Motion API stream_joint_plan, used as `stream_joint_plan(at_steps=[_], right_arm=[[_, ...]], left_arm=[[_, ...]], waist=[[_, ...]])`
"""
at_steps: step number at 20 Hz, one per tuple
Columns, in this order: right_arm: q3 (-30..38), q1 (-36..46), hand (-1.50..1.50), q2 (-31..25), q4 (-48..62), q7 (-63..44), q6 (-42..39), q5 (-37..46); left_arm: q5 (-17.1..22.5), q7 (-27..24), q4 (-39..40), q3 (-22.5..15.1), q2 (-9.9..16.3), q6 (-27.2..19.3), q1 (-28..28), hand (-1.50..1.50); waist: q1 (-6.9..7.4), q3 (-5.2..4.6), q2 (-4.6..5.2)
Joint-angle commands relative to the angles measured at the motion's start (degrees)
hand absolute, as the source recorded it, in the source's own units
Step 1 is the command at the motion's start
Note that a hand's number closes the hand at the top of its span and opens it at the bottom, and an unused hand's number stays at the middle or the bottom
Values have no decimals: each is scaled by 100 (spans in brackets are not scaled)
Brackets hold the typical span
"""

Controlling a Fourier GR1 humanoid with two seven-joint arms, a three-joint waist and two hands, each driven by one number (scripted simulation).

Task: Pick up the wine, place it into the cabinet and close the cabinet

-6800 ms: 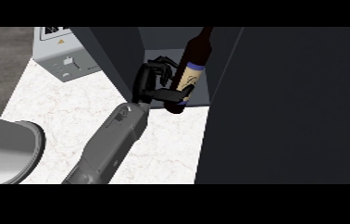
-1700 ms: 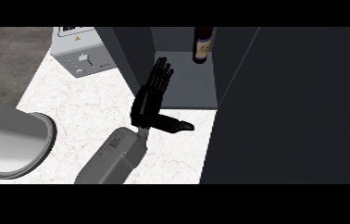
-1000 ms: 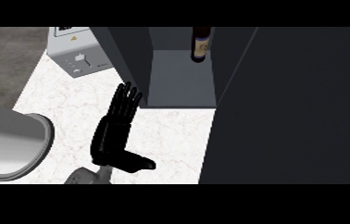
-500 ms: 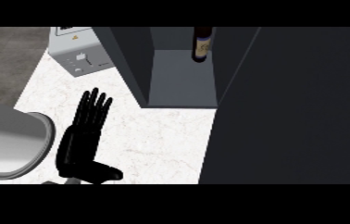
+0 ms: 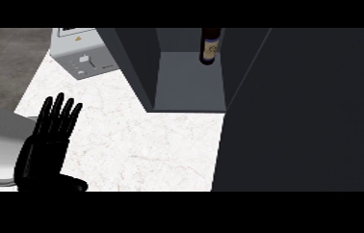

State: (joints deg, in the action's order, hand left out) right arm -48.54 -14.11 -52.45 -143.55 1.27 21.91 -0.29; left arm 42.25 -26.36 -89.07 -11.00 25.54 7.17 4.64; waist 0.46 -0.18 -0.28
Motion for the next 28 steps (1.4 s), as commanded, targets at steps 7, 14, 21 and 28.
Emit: stream_joint_plan(at_steps=[7,14,21,28], right_arm=[[-662,579,150,690,-1020,-1044,-160,-77],[-652,983,150,1246,-533,-1090,-281,-377],[-259,1557,150,1643,-265,-1368,-500,-644],[202,2709,150,2488,544,-2148,-432,-680]], left_arm=[[315,30,66,464,335,538,116,-150],[572,352,99,697,663,762,-38,-150],[771,442,179,916,868,1016,-140,-150],[716,421,371,941,990,1320,-86,-150]], waist=[[45,-12,24],[165,-15,64],[337,-26,103],[520,-45,100]])
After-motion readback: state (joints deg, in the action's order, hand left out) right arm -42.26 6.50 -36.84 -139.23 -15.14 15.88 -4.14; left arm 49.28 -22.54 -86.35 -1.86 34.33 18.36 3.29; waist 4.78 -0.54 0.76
